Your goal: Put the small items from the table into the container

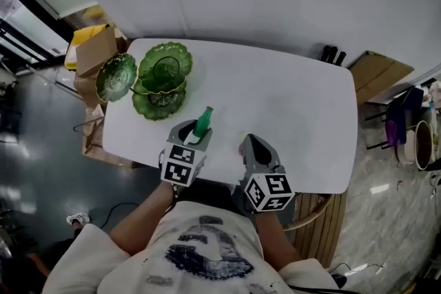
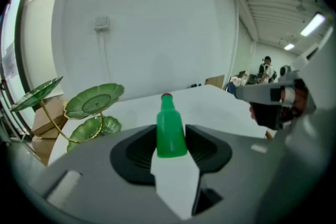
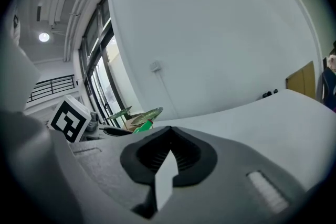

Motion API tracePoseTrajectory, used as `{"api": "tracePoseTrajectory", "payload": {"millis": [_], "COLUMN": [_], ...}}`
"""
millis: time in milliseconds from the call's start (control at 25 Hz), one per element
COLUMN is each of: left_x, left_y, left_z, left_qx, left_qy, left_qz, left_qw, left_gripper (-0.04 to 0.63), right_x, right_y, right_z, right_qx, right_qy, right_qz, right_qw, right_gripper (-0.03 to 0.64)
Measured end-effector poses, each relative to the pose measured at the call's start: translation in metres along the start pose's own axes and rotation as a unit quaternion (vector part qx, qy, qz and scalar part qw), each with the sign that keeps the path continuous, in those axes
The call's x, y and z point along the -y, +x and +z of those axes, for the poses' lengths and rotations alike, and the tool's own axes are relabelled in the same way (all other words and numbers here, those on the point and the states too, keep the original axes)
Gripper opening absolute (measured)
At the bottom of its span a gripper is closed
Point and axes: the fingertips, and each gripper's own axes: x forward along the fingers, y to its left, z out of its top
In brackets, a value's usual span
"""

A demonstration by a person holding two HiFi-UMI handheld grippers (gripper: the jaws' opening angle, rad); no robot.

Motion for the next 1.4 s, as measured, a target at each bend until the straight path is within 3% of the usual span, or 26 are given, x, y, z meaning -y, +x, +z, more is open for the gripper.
{"api": "tracePoseTrajectory", "payload": {"millis": [560,1400], "left_x": [-0.088,-0.165], "left_y": [-0.006,0.020], "left_z": [0.020,0.060], "left_qx": [0.019,0.036], "left_qy": [-0.017,-0.025], "left_qz": [0.021,0.034], "left_qw": [0.9995,0.9985], "left_gripper": [0.171,0.172], "right_x": [-0.045,-0.065], "right_y": [0.076,0.153], "right_z": [0.023,0.051], "right_qx": [-0.006,-0.015], "right_qy": [-0.024,-0.040], "right_qz": [0.017,0.028], "right_qw": [1.000,0.999], "right_gripper": [-0.003,-0.003]}}
